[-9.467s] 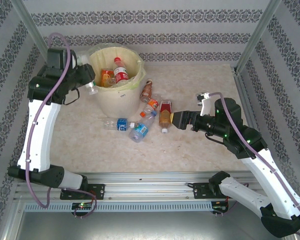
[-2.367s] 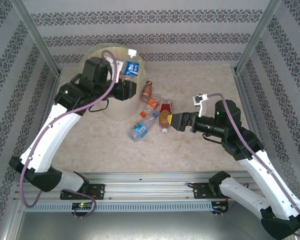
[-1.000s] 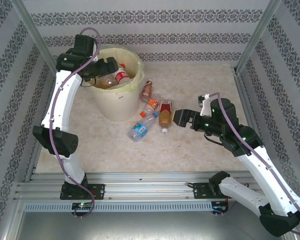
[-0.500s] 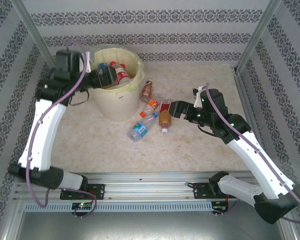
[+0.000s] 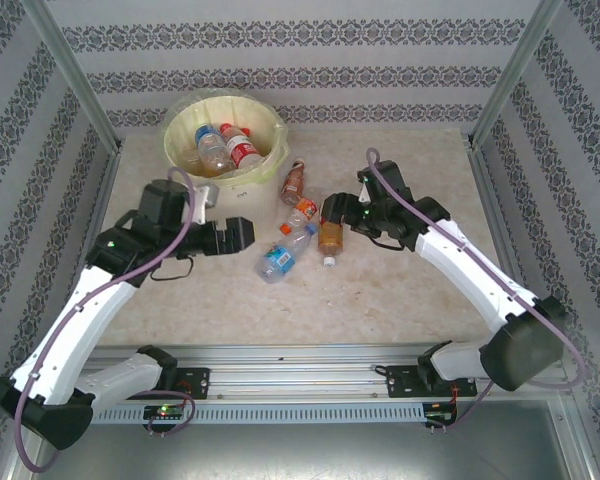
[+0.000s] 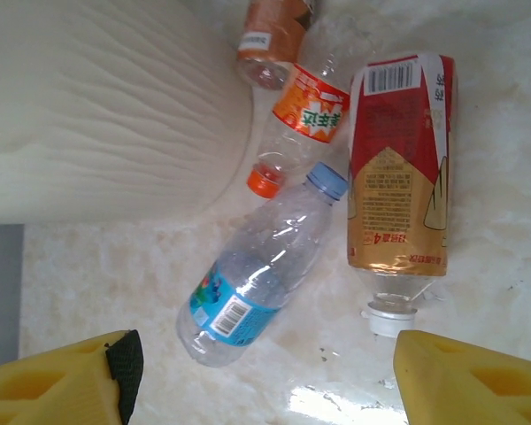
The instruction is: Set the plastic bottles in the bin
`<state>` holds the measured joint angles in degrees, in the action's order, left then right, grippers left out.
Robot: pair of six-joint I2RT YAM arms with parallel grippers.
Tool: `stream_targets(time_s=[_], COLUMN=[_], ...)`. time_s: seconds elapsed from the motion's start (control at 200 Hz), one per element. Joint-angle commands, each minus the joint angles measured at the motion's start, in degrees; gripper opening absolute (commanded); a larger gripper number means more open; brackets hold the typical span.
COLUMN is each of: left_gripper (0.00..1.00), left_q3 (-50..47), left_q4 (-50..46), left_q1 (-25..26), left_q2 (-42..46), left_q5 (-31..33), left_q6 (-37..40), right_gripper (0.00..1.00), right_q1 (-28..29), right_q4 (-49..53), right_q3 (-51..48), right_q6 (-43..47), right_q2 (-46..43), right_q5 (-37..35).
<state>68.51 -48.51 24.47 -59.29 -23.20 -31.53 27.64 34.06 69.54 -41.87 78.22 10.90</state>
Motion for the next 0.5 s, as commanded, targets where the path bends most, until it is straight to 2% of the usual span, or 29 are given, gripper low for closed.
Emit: stream_targets(time_s=[0.0, 0.265, 0.495], left_gripper=[1.00, 1.00, 1.00], left_q3=[-3.19, -9.39, -17.12], left_q4=[-1.06, -6.39, -5.49], left_q1=[3.10, 9.11, 10.07], left_q2=[0.05, -3.69, -3.47], left_q5=[2.97, 9.04, 15.50], left_q6=[-4.87, -12.07, -17.87], right_gripper=[0.75, 0.75, 0.74], right_q1=[0.84, 1.83, 2.86], right_q4=[1.14, 1.07, -1.04], right_q3=[0.64, -4.93, -10.18], right_q6=[1.01, 2.11, 1.20], right_q2=[1.06, 4.14, 5.19], right_q5=[-3.33, -5.32, -6.59])
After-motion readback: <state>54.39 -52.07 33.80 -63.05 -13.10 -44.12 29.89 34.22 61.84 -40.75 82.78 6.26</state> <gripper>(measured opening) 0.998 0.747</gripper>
